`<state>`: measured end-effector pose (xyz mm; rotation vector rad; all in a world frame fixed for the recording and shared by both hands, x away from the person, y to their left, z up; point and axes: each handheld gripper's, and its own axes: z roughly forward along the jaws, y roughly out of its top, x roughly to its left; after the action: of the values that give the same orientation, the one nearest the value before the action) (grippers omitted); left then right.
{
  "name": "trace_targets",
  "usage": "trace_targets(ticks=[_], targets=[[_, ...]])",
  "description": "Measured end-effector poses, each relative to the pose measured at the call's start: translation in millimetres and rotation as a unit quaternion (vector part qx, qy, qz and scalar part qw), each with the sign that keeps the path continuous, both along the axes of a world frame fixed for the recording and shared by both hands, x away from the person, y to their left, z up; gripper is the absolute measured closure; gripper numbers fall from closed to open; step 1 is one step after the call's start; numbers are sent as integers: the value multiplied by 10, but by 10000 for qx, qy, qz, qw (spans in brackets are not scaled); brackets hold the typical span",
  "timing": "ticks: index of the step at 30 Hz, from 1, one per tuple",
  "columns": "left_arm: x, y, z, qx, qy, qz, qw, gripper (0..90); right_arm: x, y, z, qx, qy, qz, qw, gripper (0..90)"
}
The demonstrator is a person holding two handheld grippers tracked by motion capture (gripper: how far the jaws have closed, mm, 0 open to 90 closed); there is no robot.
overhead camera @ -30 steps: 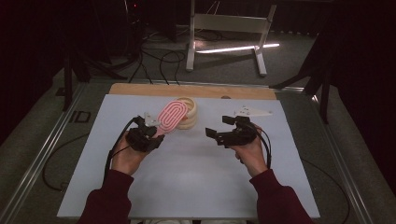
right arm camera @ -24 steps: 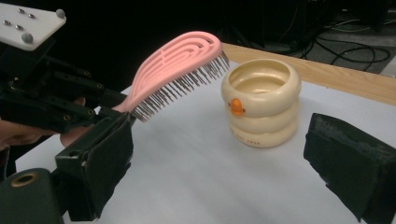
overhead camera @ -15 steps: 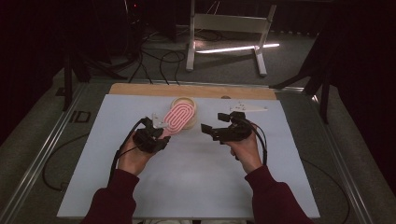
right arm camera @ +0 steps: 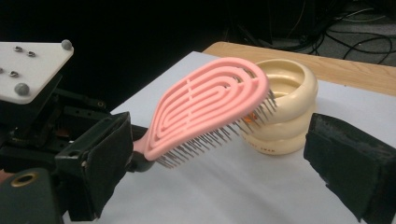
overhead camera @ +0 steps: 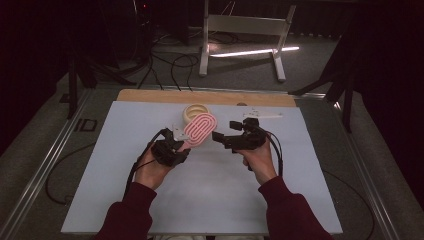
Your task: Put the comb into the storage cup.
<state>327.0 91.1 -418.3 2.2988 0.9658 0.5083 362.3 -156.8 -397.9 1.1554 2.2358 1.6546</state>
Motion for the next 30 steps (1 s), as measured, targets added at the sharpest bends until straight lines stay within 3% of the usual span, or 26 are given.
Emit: trace_targets(ticks=[16, 30], targets=[[-44, -158, -17, -100, -84, -128, 9998, 699, 38, 87, -68, -19, 197, 61, 9998, 82], [-70, -172, -5, -189, -144, -101, 9997, 699, 69, 78, -114, 36, 404, -51, 9992, 82]])
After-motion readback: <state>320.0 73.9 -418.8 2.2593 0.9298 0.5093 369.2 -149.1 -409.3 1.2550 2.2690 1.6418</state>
